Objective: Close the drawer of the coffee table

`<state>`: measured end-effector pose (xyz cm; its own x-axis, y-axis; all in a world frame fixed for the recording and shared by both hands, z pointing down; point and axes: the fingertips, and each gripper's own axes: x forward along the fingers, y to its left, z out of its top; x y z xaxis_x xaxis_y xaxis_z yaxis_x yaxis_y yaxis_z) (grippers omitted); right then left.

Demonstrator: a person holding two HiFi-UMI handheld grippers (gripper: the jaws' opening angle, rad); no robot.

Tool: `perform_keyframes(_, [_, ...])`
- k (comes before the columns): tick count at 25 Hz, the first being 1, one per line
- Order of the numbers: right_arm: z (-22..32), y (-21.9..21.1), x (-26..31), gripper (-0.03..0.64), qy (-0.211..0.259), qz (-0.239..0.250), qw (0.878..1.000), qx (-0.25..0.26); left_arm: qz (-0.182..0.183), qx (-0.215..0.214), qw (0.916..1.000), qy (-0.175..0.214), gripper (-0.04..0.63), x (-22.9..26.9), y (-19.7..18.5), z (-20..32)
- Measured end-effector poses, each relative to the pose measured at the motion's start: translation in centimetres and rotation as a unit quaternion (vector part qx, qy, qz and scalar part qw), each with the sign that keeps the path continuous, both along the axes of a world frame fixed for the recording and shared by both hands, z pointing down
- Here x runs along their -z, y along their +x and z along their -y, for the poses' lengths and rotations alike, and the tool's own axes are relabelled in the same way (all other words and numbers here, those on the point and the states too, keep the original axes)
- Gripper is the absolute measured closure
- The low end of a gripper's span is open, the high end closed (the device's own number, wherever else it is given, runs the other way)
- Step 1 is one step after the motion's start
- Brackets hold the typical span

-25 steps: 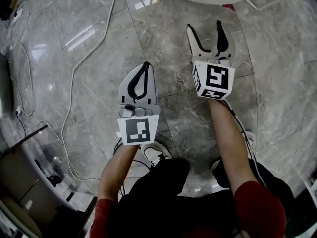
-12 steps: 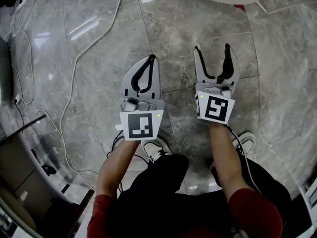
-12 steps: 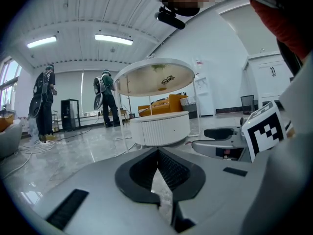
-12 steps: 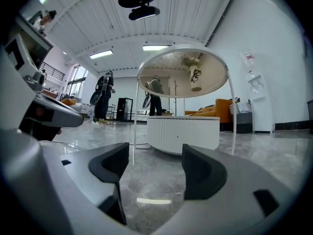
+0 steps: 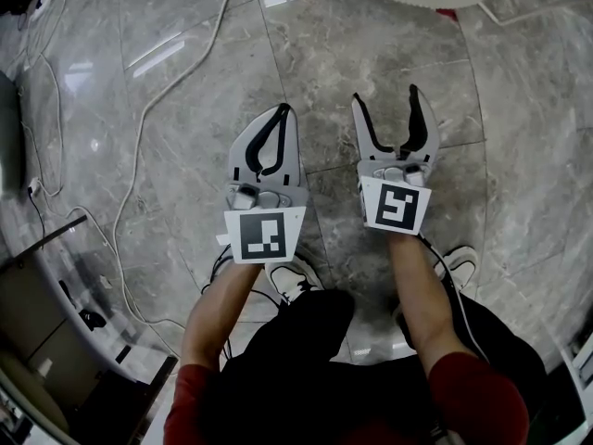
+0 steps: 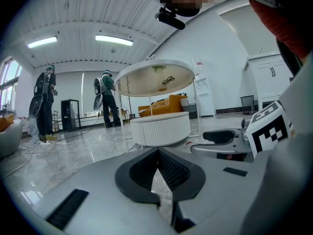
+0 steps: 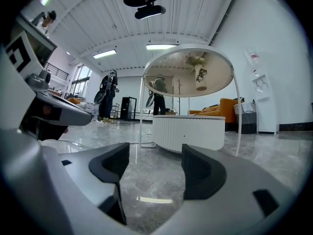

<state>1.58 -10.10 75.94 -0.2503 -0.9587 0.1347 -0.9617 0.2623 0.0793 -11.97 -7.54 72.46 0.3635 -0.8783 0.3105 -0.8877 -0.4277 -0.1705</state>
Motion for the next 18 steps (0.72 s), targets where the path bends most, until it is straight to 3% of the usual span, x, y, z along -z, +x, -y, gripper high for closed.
perform_keyframes(4, [0.0,-0.4,0.2,0.312,0.002,0.0,1.0,0.002,0.002,0.003,1.0,0.002,0.581,0.0,-0.4,0.1])
perform_keyframes(9, [0.0,-0.7,0.0,0.557,-0.009,-0.005,1.0,0.006,-0.004,0.007,1.0,0.001,0.581,-0.1,-0.4,0.1])
perform_keyframes(18, [0.7,0.4,1.4,0.594,-0.019,0.017,1.0,-0.005,-0.006,0.011,0.9999,0.01,0.581,0.3,-0.4,0.5])
